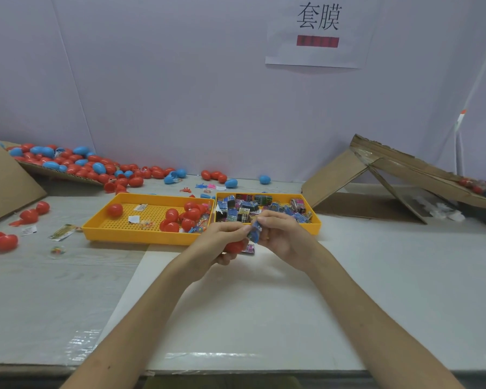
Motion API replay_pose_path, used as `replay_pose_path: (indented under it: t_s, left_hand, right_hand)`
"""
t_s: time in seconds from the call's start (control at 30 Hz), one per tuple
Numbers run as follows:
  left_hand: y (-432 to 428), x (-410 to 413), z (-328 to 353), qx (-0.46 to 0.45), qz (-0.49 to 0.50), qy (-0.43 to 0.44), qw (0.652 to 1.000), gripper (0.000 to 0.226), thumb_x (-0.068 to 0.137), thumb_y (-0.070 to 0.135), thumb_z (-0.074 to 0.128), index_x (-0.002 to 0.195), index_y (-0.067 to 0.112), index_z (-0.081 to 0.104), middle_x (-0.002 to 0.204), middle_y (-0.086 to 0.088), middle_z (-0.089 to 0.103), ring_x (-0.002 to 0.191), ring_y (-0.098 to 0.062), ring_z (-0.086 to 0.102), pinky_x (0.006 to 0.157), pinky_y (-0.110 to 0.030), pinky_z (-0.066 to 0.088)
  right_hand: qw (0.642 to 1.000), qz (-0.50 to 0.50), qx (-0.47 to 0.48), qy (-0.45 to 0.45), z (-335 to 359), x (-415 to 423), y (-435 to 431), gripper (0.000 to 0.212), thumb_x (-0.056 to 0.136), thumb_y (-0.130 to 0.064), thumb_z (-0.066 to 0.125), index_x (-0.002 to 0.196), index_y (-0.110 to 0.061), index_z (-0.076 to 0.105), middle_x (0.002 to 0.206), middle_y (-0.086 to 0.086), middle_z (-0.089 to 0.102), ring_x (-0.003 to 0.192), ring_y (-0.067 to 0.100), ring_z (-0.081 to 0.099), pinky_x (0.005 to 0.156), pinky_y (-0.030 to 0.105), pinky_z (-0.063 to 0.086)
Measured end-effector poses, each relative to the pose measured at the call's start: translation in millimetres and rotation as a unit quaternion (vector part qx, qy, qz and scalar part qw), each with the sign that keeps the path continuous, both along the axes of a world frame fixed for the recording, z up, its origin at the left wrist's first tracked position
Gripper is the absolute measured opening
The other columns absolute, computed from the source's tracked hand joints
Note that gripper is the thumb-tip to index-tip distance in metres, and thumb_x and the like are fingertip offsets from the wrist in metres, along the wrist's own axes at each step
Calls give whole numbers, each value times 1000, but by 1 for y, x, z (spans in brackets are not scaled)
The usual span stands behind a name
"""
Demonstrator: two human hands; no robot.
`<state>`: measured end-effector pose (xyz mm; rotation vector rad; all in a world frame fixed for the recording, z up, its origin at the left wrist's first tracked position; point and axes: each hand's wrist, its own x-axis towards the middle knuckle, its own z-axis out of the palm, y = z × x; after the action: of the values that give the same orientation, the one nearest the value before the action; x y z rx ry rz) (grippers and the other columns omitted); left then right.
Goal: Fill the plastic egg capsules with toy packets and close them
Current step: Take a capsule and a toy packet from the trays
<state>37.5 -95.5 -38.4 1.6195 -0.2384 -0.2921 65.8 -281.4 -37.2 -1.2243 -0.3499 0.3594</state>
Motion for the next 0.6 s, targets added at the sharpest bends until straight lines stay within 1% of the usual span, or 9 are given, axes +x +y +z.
replay_pose_path:
  t_s: [0.03, 0.1, 0.2, 0.27, 0.33, 0.4, 0.43, 0.53, 0.6]
  left_hand:
    - [0, 0, 0, -6, -5, 0, 1000, 22, 97, 38, 64, 81, 29, 77, 73, 4, 59, 58, -11, 42, 51, -22, 25]
    - [0, 1, 0, -14, -9, 3, 1000, 23, 98, 37, 63, 84, 27, 78, 75, 1, 59, 56, -10, 43, 50, -20, 25]
    - [0, 2, 0, -20, -17, 10, 1000, 23, 99, 38, 61, 91, 22, 76, 75, 0, 60, 53, -8, 45, 47, -19, 29]
    - [0, 2, 0, -25, -25, 15, 999, 24, 99, 38, 60, 96, 18, 74, 75, 0, 59, 52, -7, 45, 48, -19, 30]
    - [0, 2, 1, -31, -40, 17, 999, 25, 99, 39, 60, 99, 17, 72, 74, 0, 58, 51, -8, 43, 49, -20, 29]
    - [-1, 1, 2, -40, -61, 17, 997, 25, 97, 40, 60, 98, 18, 72, 73, 1, 57, 51, -9, 41, 49, -21, 28]
    - [0, 1, 2, -45, -71, 17, 996, 24, 96, 41, 61, 96, 19, 73, 72, 2, 56, 51, -9, 40, 50, -21, 27]
    - [-1, 1, 2, -50, -88, 13, 995, 23, 94, 42, 61, 89, 22, 71, 70, 3, 55, 51, -9, 39, 50, -21, 26]
    - [-2, 1, 1, -49, -85, 12, 995, 24, 95, 41, 61, 89, 19, 67, 71, 2, 55, 51, -9, 41, 50, -21, 26]
  right_hand:
    - [1000, -1, 10, 6, 0, -1, 1, 6, 80, -13, 66, 76, -9, 65, 80, 12, 47, 81, 25, 41, 95, 44, 31]
    - [1000, 4, 25, 11, 1, -3, 1, 12, 81, -14, 64, 69, -14, 66, 75, 8, 49, 75, 20, 41, 90, 40, 33]
    - [999, 13, 48, 21, 0, -4, 1, 19, 82, -14, 62, 64, -17, 66, 72, 4, 52, 74, 18, 43, 81, 34, 37]
    - [998, 19, 60, 22, -1, -4, 0, 18, 83, -14, 62, 65, -16, 64, 74, 6, 52, 76, 19, 46, 83, 34, 39]
    - [997, 30, 74, 17, -2, -4, 0, 16, 80, -15, 68, 66, -14, 61, 74, 8, 52, 76, 21, 46, 83, 36, 41]
    - [995, 47, 90, 5, -3, -4, 1, 23, 72, -20, 79, 66, -14, 58, 74, 9, 50, 76, 23, 44, 81, 38, 41]
    - [994, 59, 95, -4, -4, -4, 1, 25, 70, -24, 82, 66, -15, 59, 75, 9, 52, 76, 24, 46, 80, 38, 41]
    - [989, 97, 105, -26, -5, -5, 2, 23, 77, -29, 78, 68, -17, 62, 75, 5, 61, 77, 22, 57, 80, 38, 45]
    - [989, 103, 103, -27, -4, -6, 3, 21, 81, -29, 75, 70, -16, 62, 75, 3, 62, 76, 20, 59, 79, 37, 45]
